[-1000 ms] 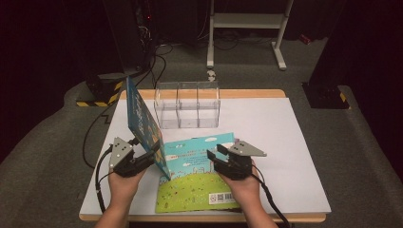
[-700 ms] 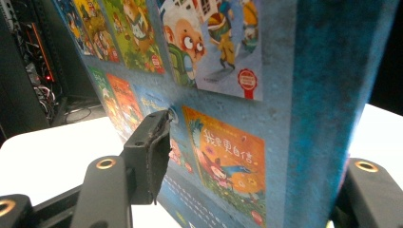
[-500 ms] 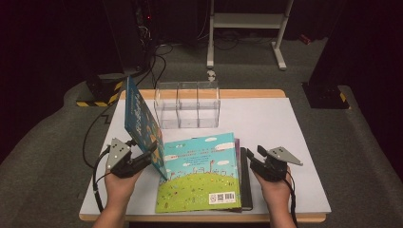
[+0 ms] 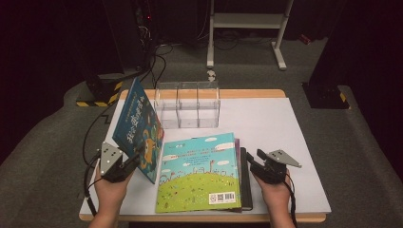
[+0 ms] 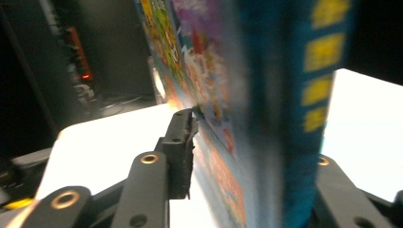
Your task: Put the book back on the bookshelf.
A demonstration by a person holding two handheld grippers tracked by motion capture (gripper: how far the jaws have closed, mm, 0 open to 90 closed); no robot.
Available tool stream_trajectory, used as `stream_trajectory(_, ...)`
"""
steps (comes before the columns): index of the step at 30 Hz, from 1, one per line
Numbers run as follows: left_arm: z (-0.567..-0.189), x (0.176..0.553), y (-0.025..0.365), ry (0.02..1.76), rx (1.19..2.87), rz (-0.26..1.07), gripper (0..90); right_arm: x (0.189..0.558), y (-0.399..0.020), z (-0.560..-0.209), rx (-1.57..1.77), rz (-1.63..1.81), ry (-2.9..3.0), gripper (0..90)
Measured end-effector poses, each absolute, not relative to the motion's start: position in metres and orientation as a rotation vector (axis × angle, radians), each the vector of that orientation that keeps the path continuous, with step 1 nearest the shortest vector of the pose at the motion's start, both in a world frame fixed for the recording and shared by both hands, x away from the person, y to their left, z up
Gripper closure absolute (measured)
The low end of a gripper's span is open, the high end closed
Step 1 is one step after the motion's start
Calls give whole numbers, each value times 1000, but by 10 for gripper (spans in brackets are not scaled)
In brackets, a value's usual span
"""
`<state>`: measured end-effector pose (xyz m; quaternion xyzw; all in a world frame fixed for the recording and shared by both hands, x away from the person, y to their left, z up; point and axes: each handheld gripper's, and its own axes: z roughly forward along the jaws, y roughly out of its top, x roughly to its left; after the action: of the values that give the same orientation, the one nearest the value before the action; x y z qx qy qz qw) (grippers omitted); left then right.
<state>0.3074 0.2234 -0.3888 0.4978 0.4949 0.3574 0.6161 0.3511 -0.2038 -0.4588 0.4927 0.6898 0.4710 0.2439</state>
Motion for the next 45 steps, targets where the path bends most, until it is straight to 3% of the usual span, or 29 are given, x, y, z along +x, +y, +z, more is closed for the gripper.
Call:
stream_trajectory(13,-387,311,242,1191,1131,832,674,353,-203,-463,1365,1288,1895,509)
stream_trajectory(20,-382,313,251,1201,1105,825,751,353,-204,-464,1370,1288,1899,511)
stream_trajectory(30,-377,312,258,1167,1123,734,821,354,-206,-466,1374,1278,1898,515)
stream_trajectory(45,-381,309,254,1107,1116,703,793,353,-209,-474,1397,1266,1913,514)
